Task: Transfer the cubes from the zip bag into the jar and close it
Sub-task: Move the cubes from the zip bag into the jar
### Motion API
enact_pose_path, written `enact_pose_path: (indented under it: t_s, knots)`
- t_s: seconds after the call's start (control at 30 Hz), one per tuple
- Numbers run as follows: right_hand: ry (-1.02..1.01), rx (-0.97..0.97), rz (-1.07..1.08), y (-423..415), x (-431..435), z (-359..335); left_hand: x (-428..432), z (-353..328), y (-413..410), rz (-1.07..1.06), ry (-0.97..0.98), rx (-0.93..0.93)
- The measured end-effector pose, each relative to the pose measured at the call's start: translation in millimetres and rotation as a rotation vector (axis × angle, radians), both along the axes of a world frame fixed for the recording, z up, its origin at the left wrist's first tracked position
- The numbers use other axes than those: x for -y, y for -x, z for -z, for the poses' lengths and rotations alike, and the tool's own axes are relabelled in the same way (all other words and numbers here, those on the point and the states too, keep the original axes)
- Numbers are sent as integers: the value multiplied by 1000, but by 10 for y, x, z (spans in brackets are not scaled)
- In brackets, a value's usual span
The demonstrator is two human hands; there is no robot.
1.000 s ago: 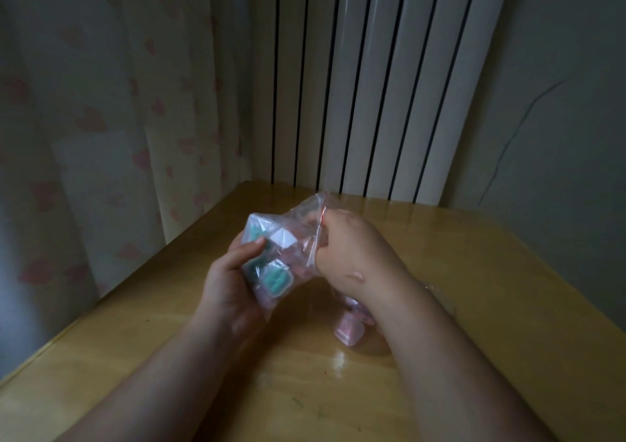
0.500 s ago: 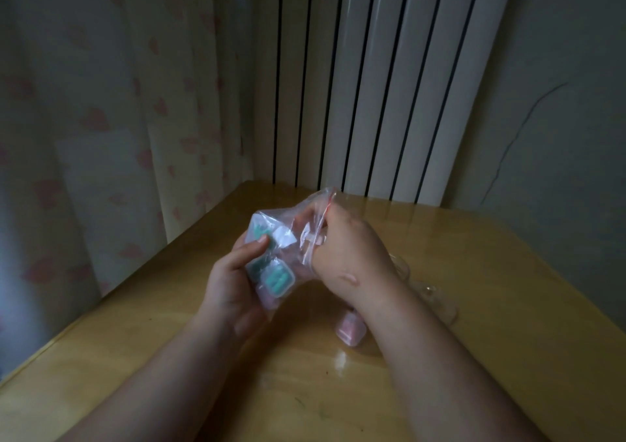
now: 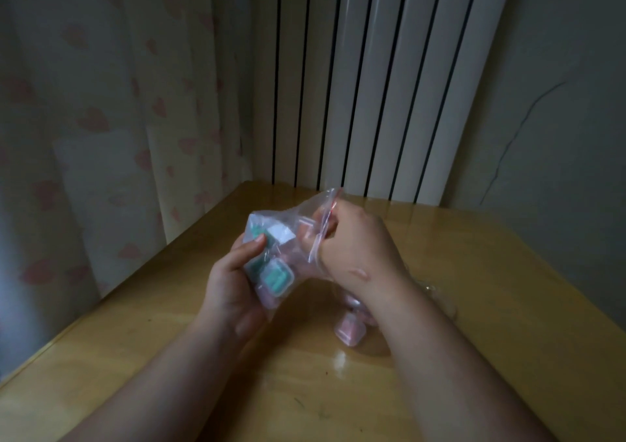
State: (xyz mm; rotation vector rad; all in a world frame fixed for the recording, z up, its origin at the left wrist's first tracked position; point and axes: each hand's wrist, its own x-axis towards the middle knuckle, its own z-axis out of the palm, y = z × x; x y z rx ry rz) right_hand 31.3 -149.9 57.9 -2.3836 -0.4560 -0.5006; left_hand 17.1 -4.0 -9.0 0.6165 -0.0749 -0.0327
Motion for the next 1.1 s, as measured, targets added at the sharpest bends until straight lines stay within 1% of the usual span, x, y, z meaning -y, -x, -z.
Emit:
enact_pose_path:
  t_s: [0.13,0.2,0.4,0.53,0.6,0.63,0.7,0.8,0.87,0.97,1.1]
  knots:
    - [-64,12,53,1,147,-146,-21,-4,-26,-82,71,-43]
    - [-63,-14,101,-3,256,-225,-30,-2,-31,-126,89,-58]
    - [81,-133,244,-21,495,-360,-4,-33,-5,-159,83,-79]
    - [145,-269,285,-11,574,-434,3,-30,2,-157,68,-80]
    - [158,-270,303,-11,589,-433,0,-28,1,-152,60,-86]
    - [163,-235,301,-23,592,-422,1,-28,2,-149,57,-90]
    - [145,-133,260,-43,575,-398,1,-29,6,-139,52,-89]
    - [66,-67,80,-14,457,-384,2,-28,4,-122,55,-79]
    - [78,-77,-27,8,349,-332,-1,-26,0,-111,56,-71]
    - [135,-122,-130,42,187,-218,-4,-20,5,-68,26,-53]
    - [231,-141,-154,52,76,-130,-4,-31,8,-38,4,-47]
